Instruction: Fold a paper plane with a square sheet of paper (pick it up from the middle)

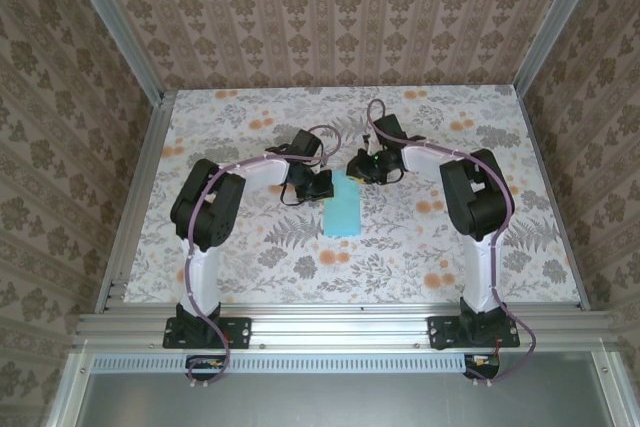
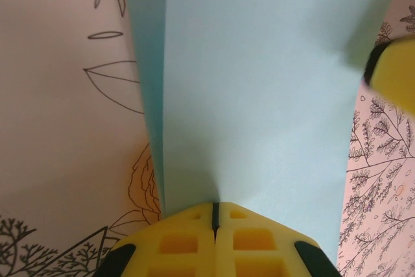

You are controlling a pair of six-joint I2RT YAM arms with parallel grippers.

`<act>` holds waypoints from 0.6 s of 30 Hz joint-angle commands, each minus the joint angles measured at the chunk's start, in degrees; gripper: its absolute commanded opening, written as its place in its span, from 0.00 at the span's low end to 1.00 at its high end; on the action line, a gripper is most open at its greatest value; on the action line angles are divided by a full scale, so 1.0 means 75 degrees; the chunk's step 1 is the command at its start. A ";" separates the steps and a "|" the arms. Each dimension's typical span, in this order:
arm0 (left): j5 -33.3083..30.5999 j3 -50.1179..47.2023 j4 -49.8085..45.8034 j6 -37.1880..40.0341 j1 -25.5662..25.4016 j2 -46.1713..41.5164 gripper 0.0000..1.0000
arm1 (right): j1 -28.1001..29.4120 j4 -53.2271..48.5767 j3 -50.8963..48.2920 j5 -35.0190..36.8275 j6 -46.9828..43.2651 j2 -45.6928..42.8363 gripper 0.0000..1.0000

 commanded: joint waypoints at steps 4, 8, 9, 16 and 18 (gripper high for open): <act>-0.0835 -0.0384 -0.1071 0.0193 -0.0096 0.0796 0.05 | -0.0011 -0.0059 0.0337 0.0177 0.0159 0.0465 0.18; -0.0847 -0.0396 -0.1071 0.0193 -0.0096 0.0785 0.05 | -0.0099 -0.0136 0.0405 0.0140 0.0125 0.0608 0.18; -0.0850 -0.0413 -0.1062 0.0184 -0.0096 0.0774 0.05 | -0.0120 -0.0183 0.0422 0.0185 0.0102 0.0662 0.18; -0.0882 -0.0543 -0.1024 0.0181 -0.0096 0.0726 0.05 | -0.0426 -0.0311 0.0521 0.0479 0.0073 0.0900 0.18; -0.0882 -0.0577 -0.1013 0.0170 -0.0096 0.0726 0.05 | -0.0475 -0.0293 0.0546 0.0406 0.0146 0.0924 0.18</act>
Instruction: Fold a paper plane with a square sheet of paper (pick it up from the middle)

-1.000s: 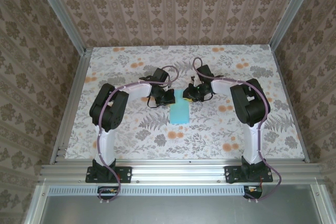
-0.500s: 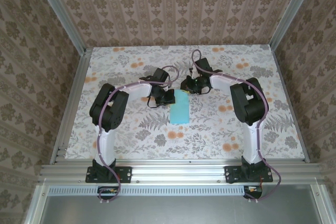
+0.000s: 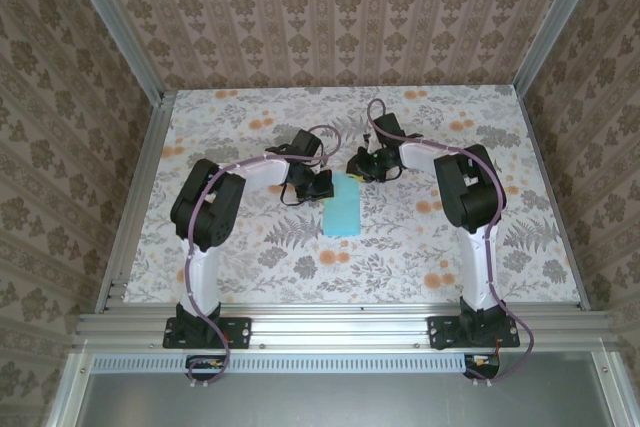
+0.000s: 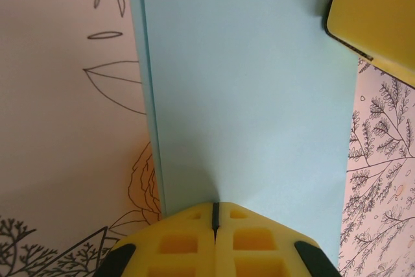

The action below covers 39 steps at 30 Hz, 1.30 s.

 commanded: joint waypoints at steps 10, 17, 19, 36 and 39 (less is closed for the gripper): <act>-0.0905 -0.0632 -0.0974 0.0031 -0.0105 0.0416 0.05 | -0.0241 -0.0490 0.0282 0.0478 0.0308 -0.0457 0.18; -0.0668 -0.0336 -0.0991 -0.0303 -0.0108 -0.0519 0.10 | 0.0398 -0.1253 -0.0598 0.1152 -0.0310 -0.1795 0.27; -0.0684 -0.0196 -0.0976 -0.0389 -0.0108 -0.0833 0.13 | 0.0682 -0.1439 -0.0859 0.1433 -0.0437 -0.2007 0.28; 0.0168 -0.1135 0.0445 -0.1254 0.0635 -0.1910 0.22 | 0.1919 -0.1376 -0.1351 0.1048 -0.0540 -0.1147 0.26; 0.0287 -0.1171 0.0579 -0.1293 0.0711 -0.1956 0.21 | 0.2068 -0.1292 -0.1340 0.0677 -0.0869 -0.0910 0.26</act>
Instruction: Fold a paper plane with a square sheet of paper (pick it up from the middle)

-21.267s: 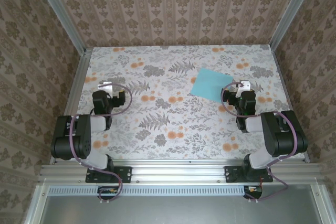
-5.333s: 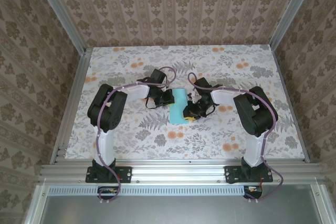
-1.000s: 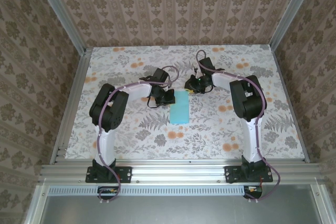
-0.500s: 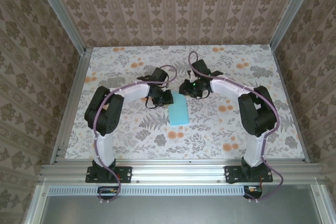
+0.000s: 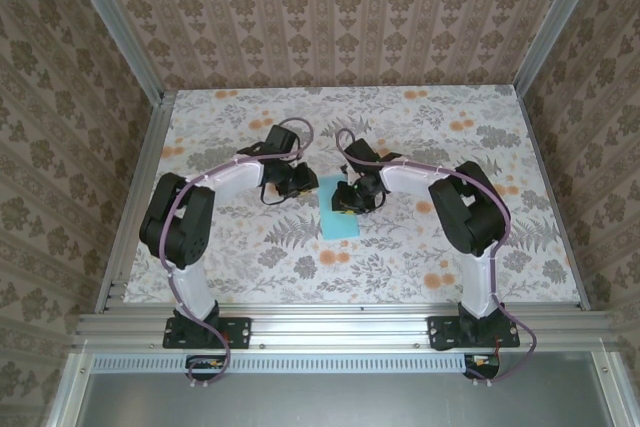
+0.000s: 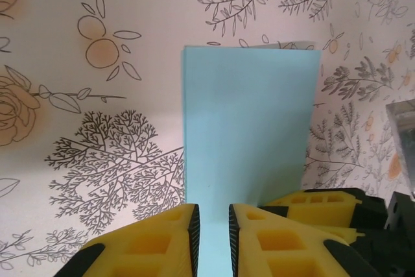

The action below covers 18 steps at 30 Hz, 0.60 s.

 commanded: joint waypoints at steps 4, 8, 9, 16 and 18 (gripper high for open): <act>0.0485 -0.0073 0.0571 -0.0236 0.0109 -0.0156 0.17 | 0.0305 0.0359 -0.0222 -0.0882 -0.0862 0.0363 0.25; 0.0848 0.0062 0.0920 -0.0290 0.0133 0.0269 0.13 | 0.0219 0.0755 -0.0376 -0.1294 -0.1214 0.0078 0.25; 0.0942 0.0110 0.1034 -0.0321 0.0133 0.0400 0.12 | 0.0162 0.0906 -0.0456 -0.1401 -0.1191 -0.0032 0.25; 0.1545 0.0537 0.1553 -0.0449 0.0054 0.1159 0.10 | -0.0369 0.2276 -0.1217 -0.1809 -0.0226 -0.1133 0.26; 0.1647 0.0659 0.1653 -0.0463 0.0028 0.1324 0.10 | -0.0470 0.2327 -0.1336 -0.1652 -0.0093 -0.1319 0.25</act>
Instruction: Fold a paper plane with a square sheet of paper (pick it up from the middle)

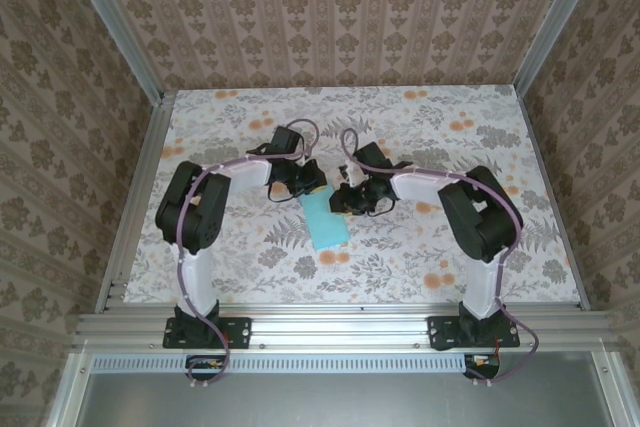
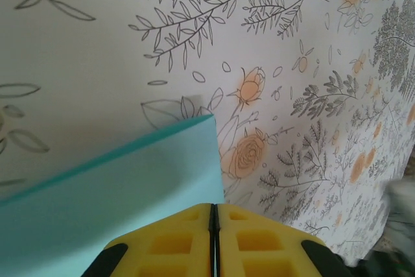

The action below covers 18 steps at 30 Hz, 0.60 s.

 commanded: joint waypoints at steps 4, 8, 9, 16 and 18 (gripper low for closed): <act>0.0510 0.0560 0.0371 -0.0149 -0.0089 0.0428 0.10 | -0.0345 0.0548 -0.0289 0.0328 0.0598 -0.0662 0.25; 0.0420 0.0644 0.0281 -0.0122 -0.0080 0.0616 0.10 | -0.0507 0.0479 -0.0327 0.0625 0.0789 -0.0594 0.24; 0.0427 0.0697 0.0262 -0.0098 -0.0078 0.0697 0.10 | -0.0500 0.0466 -0.0291 0.0637 0.0803 -0.0551 0.24; 0.0281 0.0973 -0.0088 0.0104 -0.0079 0.1033 0.09 | -0.0497 0.0400 0.0009 0.0559 0.0961 -0.0213 0.22; 0.0184 0.1041 -0.0263 0.0199 -0.0078 0.1083 0.08 | -0.0463 0.0320 0.0158 0.0540 0.0959 -0.0083 0.20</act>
